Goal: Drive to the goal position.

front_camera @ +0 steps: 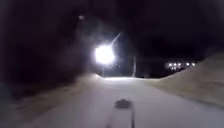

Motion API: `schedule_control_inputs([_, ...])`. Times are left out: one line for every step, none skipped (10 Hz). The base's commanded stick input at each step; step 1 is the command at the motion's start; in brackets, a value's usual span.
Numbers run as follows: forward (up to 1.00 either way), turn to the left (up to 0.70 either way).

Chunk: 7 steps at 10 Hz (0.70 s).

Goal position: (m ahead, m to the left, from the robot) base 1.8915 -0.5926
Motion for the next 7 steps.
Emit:
schedule_control_inputs([1.00, 0.00])
schedule_control_inputs([1.00, 0.00])
schedule_control_inputs([1.00, 0.00])
schedule_control_inputs([1.00, 0.00])
schedule_control_inputs([1.00, 0.00])
schedule_control_inputs([1.00, 0.00])
schedule_control_inputs([1.00, 0.00])
